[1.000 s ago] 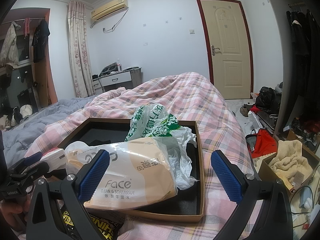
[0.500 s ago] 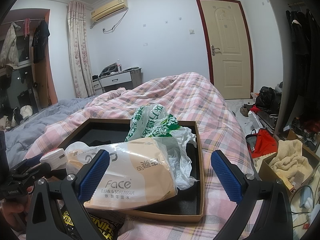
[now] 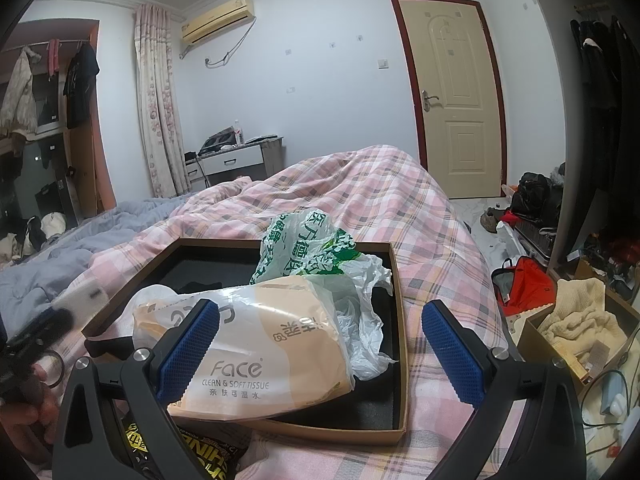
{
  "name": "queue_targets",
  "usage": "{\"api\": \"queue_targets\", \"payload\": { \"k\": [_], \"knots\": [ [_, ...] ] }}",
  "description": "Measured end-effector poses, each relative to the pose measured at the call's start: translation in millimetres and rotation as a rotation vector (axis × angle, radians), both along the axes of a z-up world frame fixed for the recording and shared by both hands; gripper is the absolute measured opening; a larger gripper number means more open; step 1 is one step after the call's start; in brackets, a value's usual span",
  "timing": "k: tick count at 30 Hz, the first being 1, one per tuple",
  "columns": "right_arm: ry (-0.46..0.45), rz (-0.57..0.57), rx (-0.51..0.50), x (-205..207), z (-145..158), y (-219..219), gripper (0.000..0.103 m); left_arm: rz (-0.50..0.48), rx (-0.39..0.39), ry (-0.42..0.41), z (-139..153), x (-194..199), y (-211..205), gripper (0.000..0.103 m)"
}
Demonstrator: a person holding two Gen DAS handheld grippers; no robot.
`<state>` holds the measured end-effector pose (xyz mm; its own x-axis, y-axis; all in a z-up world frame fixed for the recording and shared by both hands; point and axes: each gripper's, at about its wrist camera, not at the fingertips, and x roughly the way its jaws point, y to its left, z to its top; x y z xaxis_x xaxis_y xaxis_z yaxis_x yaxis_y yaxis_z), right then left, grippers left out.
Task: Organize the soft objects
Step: 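Lift the red tissue pack up out of the box with the left gripper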
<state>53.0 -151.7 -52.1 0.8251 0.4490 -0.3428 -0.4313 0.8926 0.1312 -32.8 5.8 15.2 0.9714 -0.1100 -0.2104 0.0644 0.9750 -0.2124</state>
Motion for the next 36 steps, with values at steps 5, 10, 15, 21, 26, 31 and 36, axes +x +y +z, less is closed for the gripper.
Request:
{"api": "queue_targets", "payload": {
  "k": [5,10,15,21,26,31,36],
  "knots": [
    [0.001,-0.001,0.001,0,-1,-2,0.101,-0.187,-0.035,-0.013,12,-14,0,0.098],
    [0.007,-0.002,0.009,2,-1,-1,0.101,-0.389,-0.041,-0.024,23,-26,0,0.098],
    [0.005,-0.002,0.007,3,-2,-1,0.101,-0.553,-0.022,0.007,21,-27,-14,0.098],
    [0.007,-0.002,0.011,3,-2,-2,0.101,-0.653,0.118,0.124,7,-22,-50,0.098],
    [0.006,-0.002,0.009,3,-3,-1,0.101,-0.623,0.195,0.206,-6,-14,-67,0.098],
    [0.007,-0.002,0.011,4,-3,0,0.101,-0.549,0.182,0.221,-13,-3,-55,0.102],
    [0.007,-0.002,0.013,3,-1,-3,0.101,-0.525,0.097,0.127,-2,-11,-37,0.103]
  ]
}}
